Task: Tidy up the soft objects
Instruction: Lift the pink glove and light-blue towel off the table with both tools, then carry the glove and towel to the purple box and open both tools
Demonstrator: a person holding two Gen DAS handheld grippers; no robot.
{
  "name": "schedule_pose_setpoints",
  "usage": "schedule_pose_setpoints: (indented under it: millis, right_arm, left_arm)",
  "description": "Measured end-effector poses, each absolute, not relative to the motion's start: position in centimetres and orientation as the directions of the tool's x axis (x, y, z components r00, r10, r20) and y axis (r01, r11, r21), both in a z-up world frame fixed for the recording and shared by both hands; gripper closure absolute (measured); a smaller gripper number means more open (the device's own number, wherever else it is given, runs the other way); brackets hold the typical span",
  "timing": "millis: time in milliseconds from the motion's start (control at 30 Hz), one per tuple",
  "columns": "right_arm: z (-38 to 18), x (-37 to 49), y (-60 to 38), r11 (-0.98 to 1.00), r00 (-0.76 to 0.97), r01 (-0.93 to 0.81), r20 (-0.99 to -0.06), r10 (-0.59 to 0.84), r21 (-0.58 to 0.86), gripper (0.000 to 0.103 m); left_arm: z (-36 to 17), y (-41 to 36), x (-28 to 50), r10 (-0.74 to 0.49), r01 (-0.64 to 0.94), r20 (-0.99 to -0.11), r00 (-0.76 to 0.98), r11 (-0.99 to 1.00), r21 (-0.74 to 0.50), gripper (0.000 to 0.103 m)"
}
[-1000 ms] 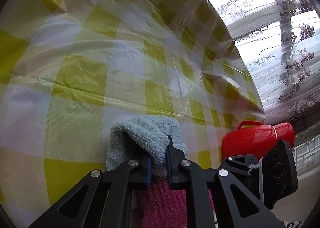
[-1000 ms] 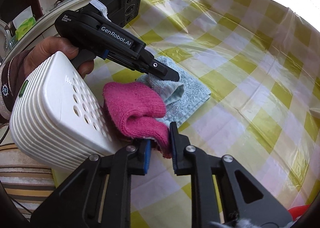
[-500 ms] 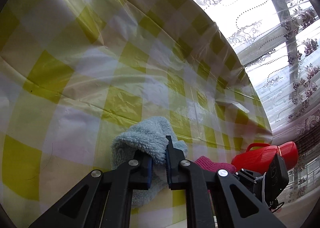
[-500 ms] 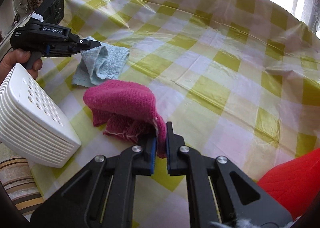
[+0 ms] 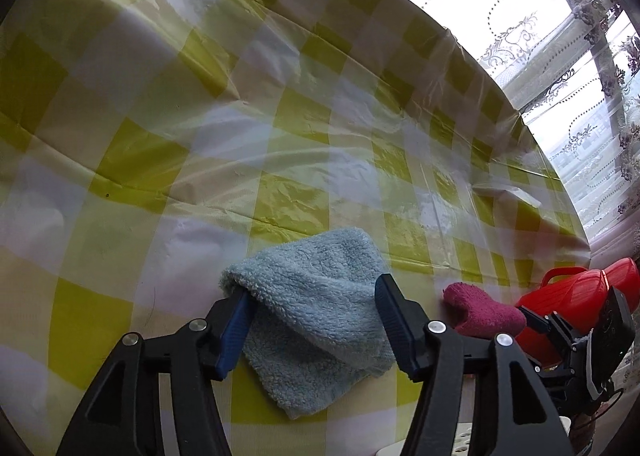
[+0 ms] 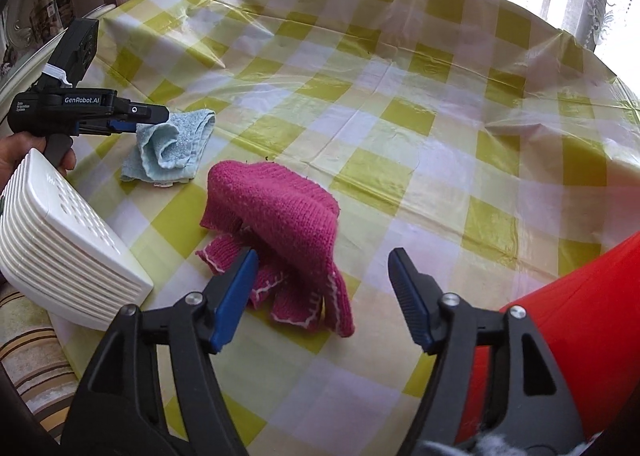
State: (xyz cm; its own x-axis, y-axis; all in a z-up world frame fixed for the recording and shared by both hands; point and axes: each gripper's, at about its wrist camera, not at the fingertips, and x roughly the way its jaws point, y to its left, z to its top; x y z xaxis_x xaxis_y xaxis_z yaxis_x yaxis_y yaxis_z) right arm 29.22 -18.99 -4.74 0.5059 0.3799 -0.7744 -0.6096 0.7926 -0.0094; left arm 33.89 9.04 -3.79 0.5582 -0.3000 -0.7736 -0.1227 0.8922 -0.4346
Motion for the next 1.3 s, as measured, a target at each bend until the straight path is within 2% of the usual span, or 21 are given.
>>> schedule_pose_setpoints:
  millis: [167, 233, 267, 300, 367, 400, 467, 567, 1300]
  right_arm:
    - [-6.2, 30.7, -17.1, 0.799, 0.493, -0.601, -0.795, 0.354, -0.018, 0.032]
    - [-6.7, 30.8, -16.6, 0.802, 0.498, -0.596, -0.801, 0.332, -0.038, 0.045]
    - [-7.0, 30.8, -16.3, 0.802, 0.493, -0.596, -0.807, 0.324, -0.042, 0.063]
    - [-7.2, 30.7, -16.2, 0.801, 0.486, -0.598, -0.808, 0.333, -0.029, 0.072]
    - [-7.1, 30.4, -16.1, 0.797, 0.483, -0.604, -0.805, 0.346, -0.019, 0.086]
    - [-7.1, 30.0, -15.9, 0.796, 0.490, -0.604, -0.803, 0.339, -0.032, 0.089]
    - [-7.0, 29.4, -15.7, 0.797, 0.503, -0.602, -0.800, 0.327, -0.052, 0.092]
    - [-6.4, 28.3, -15.9, 0.810, 0.518, -0.584, -0.789, 0.330, -0.045, 0.093]
    - [0.6, 18.6, -21.2, 0.892, 0.615, -0.452, -0.722, 0.316, 0.005, 0.094]
  left_arm:
    - [-4.0, 7.4, 34.2, -0.248, -0.067, -0.802, 0.544, 0.940, -0.336, 0.041]
    - [-4.0, 6.6, 34.3, -0.214, -0.039, -0.812, 0.543, 0.959, -0.279, 0.043]
    - [-4.1, 6.2, 34.3, -0.190, -0.023, -0.818, 0.543, 0.970, -0.241, 0.053]
    - [-4.1, 5.8, 34.3, -0.170, -0.005, -0.821, 0.544, 0.979, -0.206, 0.060]
    - [-4.1, 5.5, 34.2, -0.197, 0.024, -0.816, 0.543, 0.975, -0.220, 0.078]
    - [-4.1, 5.6, 34.2, -0.203, 0.022, -0.816, 0.542, 0.973, -0.228, 0.080]
    - [-3.9, 5.7, 34.0, -0.202, 0.023, -0.814, 0.545, 0.974, -0.226, 0.086]
    - [-3.5, 6.3, 33.4, -0.208, 0.000, -0.804, 0.558, 0.968, -0.250, 0.090]
    - [5.0, 9.8, 22.1, -0.090, -0.135, -0.645, 0.759, 0.947, -0.291, 0.091]
